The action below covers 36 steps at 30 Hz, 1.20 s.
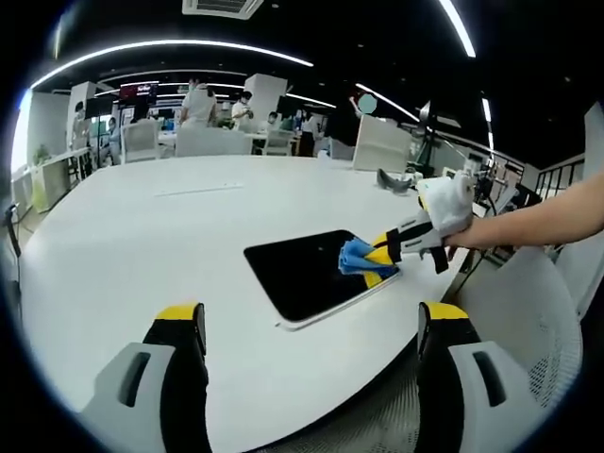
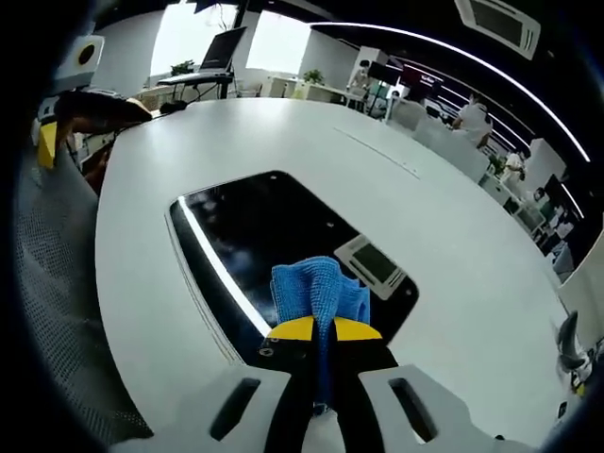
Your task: Wipe the mirror surface with the cleaning cloth until all visible marks leave the cleaned area.
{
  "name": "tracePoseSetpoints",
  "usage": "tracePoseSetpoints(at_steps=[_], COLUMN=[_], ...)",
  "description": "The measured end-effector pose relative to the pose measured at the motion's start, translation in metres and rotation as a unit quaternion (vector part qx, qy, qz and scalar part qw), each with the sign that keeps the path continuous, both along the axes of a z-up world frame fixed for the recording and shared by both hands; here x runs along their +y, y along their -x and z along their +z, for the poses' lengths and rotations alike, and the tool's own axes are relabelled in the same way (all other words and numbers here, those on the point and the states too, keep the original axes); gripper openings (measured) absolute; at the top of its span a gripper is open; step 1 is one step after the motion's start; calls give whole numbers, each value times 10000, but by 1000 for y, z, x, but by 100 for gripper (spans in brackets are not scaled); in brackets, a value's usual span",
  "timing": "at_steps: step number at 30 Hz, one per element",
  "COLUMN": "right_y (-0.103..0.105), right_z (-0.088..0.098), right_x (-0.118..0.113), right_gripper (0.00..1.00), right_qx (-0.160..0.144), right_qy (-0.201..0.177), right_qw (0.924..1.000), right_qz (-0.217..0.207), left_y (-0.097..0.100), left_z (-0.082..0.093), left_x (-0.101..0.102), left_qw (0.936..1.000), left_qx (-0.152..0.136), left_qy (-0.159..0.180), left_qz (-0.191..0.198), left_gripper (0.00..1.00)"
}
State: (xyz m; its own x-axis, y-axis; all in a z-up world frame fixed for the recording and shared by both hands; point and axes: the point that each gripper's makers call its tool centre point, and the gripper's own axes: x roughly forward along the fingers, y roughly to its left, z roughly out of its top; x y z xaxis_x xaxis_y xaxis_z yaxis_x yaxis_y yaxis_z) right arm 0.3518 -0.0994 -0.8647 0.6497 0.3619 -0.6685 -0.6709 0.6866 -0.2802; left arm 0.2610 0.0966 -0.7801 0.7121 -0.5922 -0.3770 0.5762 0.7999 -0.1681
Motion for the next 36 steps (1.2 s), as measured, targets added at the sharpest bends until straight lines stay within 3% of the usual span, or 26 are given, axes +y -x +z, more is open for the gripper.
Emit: tracePoseSetpoints(at_steps=[17, 36], right_y=[-26, -57], right_z=[-1, -1], right_x=[-2, -5], right_gripper=[0, 0], right_qx=[63, 155], right_qy=[90, -138], right_qw=[9999, 9987], right_qz=[-81, -457], left_y=[2, 2], left_z=[-3, 0], left_x=[0, 0], left_qw=[10000, 10000], left_qx=[37, -23], left_qy=[-22, 52], left_qz=[-29, -40], left_gripper=[92, 93])
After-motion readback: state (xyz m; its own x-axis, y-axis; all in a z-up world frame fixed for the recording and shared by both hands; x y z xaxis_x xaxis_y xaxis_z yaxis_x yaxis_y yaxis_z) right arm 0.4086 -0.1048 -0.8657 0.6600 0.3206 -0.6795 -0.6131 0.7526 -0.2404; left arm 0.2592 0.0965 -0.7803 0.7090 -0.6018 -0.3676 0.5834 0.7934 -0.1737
